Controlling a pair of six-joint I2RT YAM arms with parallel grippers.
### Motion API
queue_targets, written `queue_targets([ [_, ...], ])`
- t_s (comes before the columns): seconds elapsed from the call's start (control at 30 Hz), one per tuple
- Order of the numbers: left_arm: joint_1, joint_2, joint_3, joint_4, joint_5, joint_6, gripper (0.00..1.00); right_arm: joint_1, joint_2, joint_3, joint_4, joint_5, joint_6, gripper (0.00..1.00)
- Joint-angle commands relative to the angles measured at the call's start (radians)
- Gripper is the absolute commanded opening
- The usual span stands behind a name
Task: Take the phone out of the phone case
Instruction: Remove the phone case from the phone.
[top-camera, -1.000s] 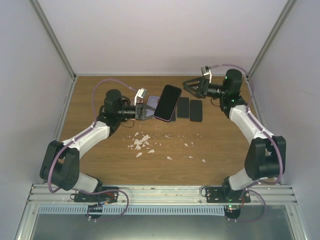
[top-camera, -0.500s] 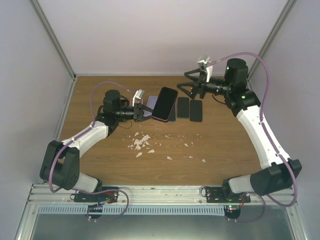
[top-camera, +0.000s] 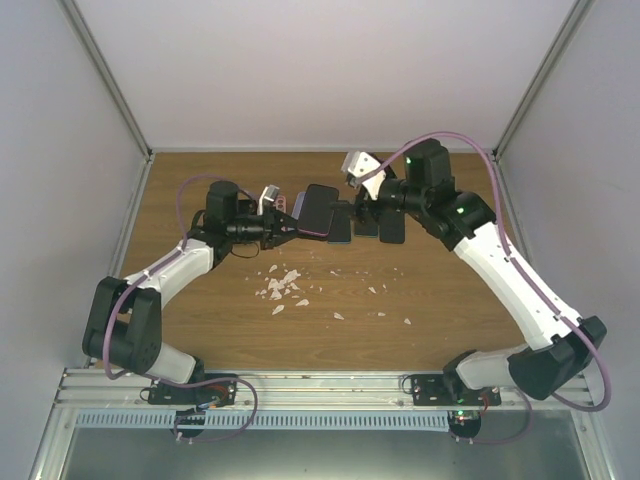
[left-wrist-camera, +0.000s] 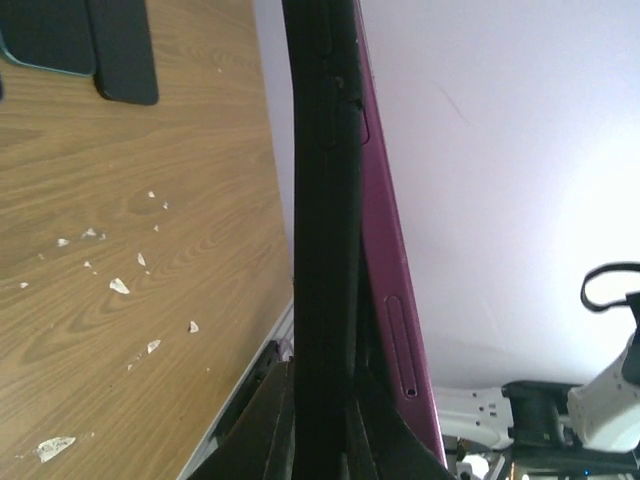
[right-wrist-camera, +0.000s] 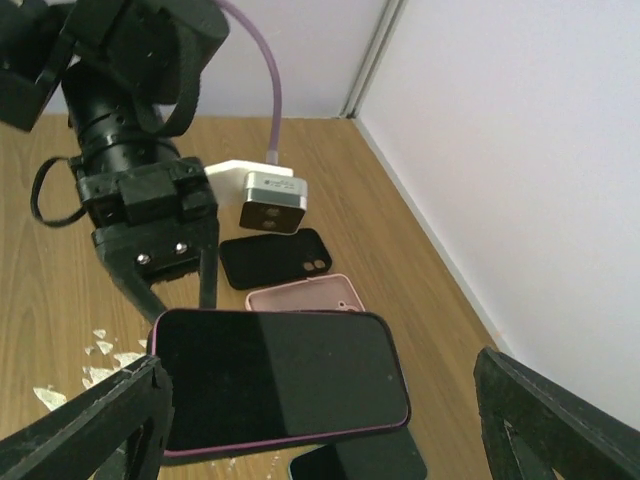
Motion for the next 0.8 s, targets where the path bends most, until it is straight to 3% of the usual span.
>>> queue_targets([
  [0.0, 0.019, 0.000, 0.014, 0.042, -0.015, -0.036, 0.00, 0.061, 0.012, -0.020, -0.037, 0.106, -0.137, 0.82],
  [0.37, 0.027, 0.019, 0.009, 0.065, -0.018, -0.080, 0.00, 0.206, 0.045, -0.108, 0.035, 0.299, -0.237, 0.64],
  [0.77, 0.032, 0.011, 0.002, 0.064, -0.026, -0.083, 0.00, 0.298, 0.091, -0.148, 0.121, 0.467, -0.276, 0.56],
])
